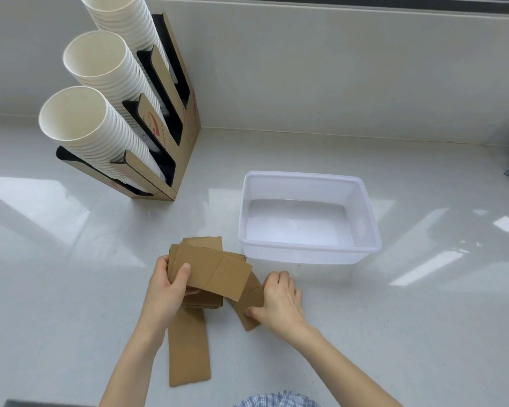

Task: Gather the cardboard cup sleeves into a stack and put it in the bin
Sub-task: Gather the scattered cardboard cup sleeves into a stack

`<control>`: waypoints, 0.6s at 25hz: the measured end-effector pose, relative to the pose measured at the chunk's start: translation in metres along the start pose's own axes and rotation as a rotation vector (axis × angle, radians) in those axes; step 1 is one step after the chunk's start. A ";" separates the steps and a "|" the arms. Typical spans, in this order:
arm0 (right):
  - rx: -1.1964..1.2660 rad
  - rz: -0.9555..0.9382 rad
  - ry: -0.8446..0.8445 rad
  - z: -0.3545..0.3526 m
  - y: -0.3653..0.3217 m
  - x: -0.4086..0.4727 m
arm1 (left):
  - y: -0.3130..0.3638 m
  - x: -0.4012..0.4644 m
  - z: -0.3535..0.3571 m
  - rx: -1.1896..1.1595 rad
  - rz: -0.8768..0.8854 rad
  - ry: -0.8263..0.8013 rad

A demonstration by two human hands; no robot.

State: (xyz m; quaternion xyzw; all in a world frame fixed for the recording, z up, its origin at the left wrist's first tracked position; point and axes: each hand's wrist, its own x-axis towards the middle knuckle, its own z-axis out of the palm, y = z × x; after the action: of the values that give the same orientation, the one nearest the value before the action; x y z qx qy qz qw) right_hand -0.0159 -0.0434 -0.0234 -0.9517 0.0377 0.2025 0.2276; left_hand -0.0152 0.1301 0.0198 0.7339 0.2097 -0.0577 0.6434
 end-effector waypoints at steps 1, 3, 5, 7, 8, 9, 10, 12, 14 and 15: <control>0.034 -0.002 -0.011 -0.001 0.001 0.000 | 0.001 0.000 0.000 -0.001 -0.002 0.000; 0.188 0.005 -0.039 -0.005 0.005 -0.001 | 0.002 -0.001 0.001 -0.002 -0.006 -0.002; 0.408 0.017 -0.043 -0.012 0.013 -0.002 | 0.001 0.000 0.002 0.007 -0.011 -0.005; 0.527 0.016 -0.001 -0.023 0.025 -0.005 | 0.001 0.000 0.003 0.010 -0.007 -0.006; 0.567 0.017 0.039 -0.029 0.032 -0.008 | 0.001 0.000 0.004 0.008 -0.003 -0.007; 0.609 0.019 0.083 -0.036 0.039 -0.012 | 0.003 -0.001 0.005 0.008 -0.002 -0.009; 0.654 0.024 0.125 -0.043 0.046 -0.016 | 0.003 -0.001 0.007 0.007 0.001 -0.011; 0.748 0.040 0.175 -0.057 0.057 -0.025 | 0.006 -0.002 0.010 0.004 0.006 -0.017; 0.804 0.062 0.214 -0.068 0.067 -0.032 | 0.007 -0.003 0.012 0.005 0.011 -0.019; 0.827 0.070 0.231 -0.072 0.071 -0.035 | 0.008 -0.003 0.013 0.007 0.012 -0.014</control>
State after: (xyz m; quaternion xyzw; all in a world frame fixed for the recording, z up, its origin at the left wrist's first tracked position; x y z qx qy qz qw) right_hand -0.0333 -0.1405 0.0200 -0.7949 0.1733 0.0702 0.5772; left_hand -0.0124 0.1165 0.0258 0.7370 0.2003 -0.0598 0.6427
